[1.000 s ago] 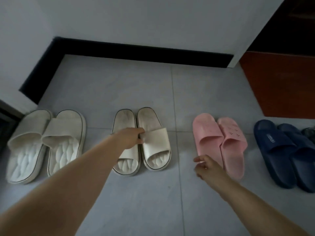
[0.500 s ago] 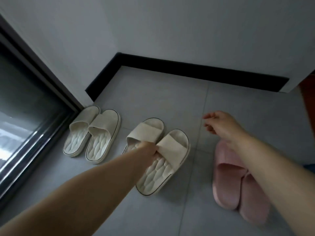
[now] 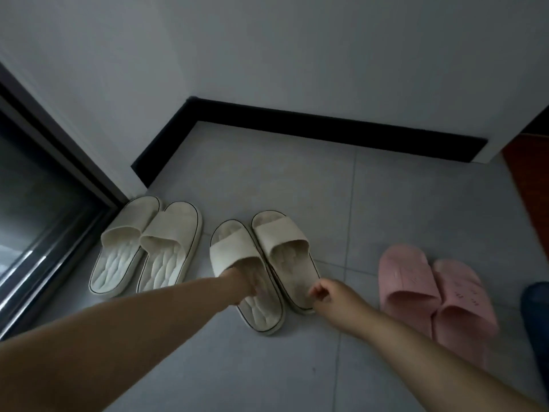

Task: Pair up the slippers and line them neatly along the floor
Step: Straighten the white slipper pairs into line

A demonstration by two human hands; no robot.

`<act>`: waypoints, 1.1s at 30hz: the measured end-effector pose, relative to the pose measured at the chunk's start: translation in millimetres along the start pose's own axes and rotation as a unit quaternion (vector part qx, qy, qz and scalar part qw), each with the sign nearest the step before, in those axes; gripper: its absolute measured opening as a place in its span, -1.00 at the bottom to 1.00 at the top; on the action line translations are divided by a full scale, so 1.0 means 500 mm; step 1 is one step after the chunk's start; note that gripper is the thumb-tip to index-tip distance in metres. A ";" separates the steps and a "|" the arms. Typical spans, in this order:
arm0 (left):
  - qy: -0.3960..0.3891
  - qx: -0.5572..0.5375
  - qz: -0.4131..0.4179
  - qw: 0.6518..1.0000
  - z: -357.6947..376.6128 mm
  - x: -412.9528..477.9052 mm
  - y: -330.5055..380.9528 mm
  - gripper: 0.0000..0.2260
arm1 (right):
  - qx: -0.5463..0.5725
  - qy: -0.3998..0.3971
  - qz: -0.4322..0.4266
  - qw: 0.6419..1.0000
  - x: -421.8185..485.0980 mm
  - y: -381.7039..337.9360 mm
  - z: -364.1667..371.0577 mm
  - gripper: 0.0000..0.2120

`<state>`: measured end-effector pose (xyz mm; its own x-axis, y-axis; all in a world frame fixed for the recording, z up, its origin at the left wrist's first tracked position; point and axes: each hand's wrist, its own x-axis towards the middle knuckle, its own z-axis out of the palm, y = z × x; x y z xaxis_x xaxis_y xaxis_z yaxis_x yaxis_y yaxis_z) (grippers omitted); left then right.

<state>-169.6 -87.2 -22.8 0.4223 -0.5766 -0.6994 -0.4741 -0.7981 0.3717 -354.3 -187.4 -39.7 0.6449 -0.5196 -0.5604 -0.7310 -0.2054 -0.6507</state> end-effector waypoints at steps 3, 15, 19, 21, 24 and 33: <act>0.055 0.143 0.023 0.988 -0.060 0.025 -0.038 -0.75 | -0.049 0.066 0.028 0.996 0.036 -0.037 -0.005 -0.59; 0.107 0.227 0.118 0.961 -0.060 0.152 -0.102 -0.34 | -0.295 0.169 0.119 0.933 0.188 -0.142 0.050 -0.53; 0.105 0.264 0.177 0.942 -0.067 0.172 -0.100 -0.42 | -0.265 0.199 0.147 0.932 0.151 -0.100 0.073 -0.50; 0.090 0.283 0.210 0.931 -0.070 0.176 -0.087 -0.43 | -0.234 0.210 0.147 0.938 0.130 -0.078 0.083 -0.47; 0.077 0.299 0.239 0.921 -0.076 0.172 -0.075 -0.46 | -0.173 0.229 0.146 0.947 0.100 -0.054 0.093 -0.45; 0.058 0.300 0.213 0.928 -0.077 0.152 -0.078 -0.44 | -0.111 0.232 0.104 0.961 0.092 -0.047 0.095 -0.47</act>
<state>-89.3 -106.6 -67.0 0.1608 -0.8600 -0.4843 -0.9476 -0.2719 0.1680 -296.9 -167.3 -74.5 0.3485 -0.8717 -0.3444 -0.8963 -0.2024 -0.3947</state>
